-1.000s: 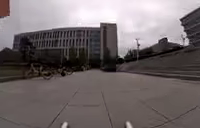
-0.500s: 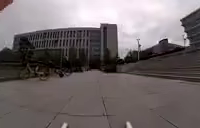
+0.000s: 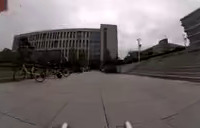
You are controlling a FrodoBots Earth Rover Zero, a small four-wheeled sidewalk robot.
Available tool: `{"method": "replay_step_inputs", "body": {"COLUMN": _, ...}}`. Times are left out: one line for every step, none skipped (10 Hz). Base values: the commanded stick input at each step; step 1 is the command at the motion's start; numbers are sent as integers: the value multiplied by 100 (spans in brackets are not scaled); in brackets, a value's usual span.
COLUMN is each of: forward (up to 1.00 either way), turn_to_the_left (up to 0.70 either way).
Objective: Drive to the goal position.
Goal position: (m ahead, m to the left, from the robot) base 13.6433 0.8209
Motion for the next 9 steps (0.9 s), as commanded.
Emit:
{"method": "replay_step_inputs", "body": {"forward": 70, "turn_to_the_left": 0}}
{"method": "replay_step_inputs", "body": {"forward": 70, "turn_to_the_left": 0}}
{"method": "replay_step_inputs", "body": {"forward": 70, "turn_to_the_left": 0}}
{"method": "replay_step_inputs", "body": {"forward": 70, "turn_to_the_left": 0}}
{"method": "replay_step_inputs", "body": {"forward": 70, "turn_to_the_left": 0}}
{"method": "replay_step_inputs", "body": {"forward": 70, "turn_to_the_left": 0}}
{"method": "replay_step_inputs", "body": {"forward": 70, "turn_to_the_left": 0}}
{"method": "replay_step_inputs", "body": {"forward": 70, "turn_to_the_left": 0}}
{"method": "replay_step_inputs", "body": {"forward": 70, "turn_to_the_left": 0}}
